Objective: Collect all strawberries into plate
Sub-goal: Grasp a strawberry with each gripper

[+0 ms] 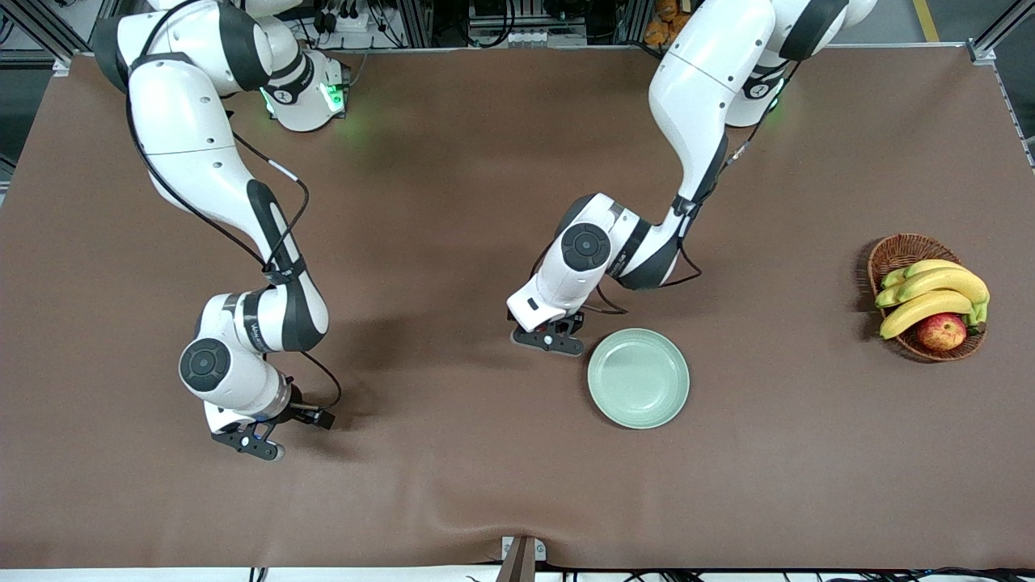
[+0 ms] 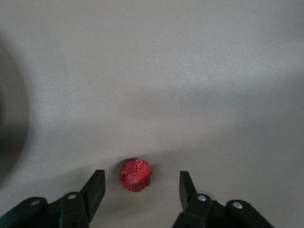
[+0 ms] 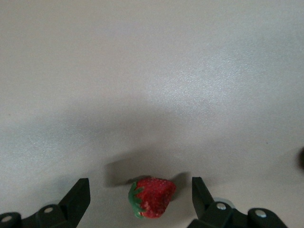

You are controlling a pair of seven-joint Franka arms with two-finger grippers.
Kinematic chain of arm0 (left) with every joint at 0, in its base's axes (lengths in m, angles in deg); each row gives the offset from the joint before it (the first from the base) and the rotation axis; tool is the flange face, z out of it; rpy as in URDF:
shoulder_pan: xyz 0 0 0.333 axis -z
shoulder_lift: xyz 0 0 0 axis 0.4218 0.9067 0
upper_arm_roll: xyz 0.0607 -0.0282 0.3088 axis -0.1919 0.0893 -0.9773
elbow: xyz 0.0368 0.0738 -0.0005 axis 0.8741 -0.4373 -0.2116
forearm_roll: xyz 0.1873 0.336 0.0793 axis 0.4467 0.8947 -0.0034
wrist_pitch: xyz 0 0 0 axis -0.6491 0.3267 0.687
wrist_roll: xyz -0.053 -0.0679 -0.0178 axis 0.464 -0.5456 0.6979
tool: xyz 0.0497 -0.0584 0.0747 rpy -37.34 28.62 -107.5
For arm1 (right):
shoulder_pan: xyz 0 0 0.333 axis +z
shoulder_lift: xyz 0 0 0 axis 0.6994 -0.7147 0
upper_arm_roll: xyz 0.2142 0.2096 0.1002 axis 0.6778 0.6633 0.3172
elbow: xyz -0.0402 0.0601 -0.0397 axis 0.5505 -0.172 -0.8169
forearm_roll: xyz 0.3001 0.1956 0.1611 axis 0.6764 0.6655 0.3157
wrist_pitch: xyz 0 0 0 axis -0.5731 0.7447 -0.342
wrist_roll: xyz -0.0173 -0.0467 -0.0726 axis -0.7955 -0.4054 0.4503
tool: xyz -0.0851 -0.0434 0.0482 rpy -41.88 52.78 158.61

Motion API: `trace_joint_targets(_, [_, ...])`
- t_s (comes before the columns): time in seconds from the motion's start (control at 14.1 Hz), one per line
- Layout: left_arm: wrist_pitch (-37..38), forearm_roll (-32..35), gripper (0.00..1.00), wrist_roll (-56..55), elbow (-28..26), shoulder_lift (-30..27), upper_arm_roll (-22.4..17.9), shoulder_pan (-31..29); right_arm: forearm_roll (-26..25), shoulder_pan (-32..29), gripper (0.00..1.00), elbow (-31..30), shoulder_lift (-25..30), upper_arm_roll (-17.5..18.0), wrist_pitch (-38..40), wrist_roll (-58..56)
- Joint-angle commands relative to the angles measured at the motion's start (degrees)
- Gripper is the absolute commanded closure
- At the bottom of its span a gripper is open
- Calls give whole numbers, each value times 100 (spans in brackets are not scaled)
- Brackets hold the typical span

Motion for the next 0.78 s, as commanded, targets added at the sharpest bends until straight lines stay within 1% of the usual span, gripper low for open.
trace_joint_targets(0.0, [-49,327,29,-18,129,117,-66,72,66,-54,82,-24,4,83,-73,-56])
trace_joint_targets(0.07, [-49,380,30,-18,129,134,-66,72,66,-63,93,-24,13,83,-73,-64])
trace_joint_targets(0.14, [-58,381,32,-27,129,152,-66,72,66,-63,100,-33,13,83,-73,-64])
trace_joint_targets(0.71, [-102,407,38,-18,111,275,-66,90,66,-37,100,-77,145,83,76,-64])
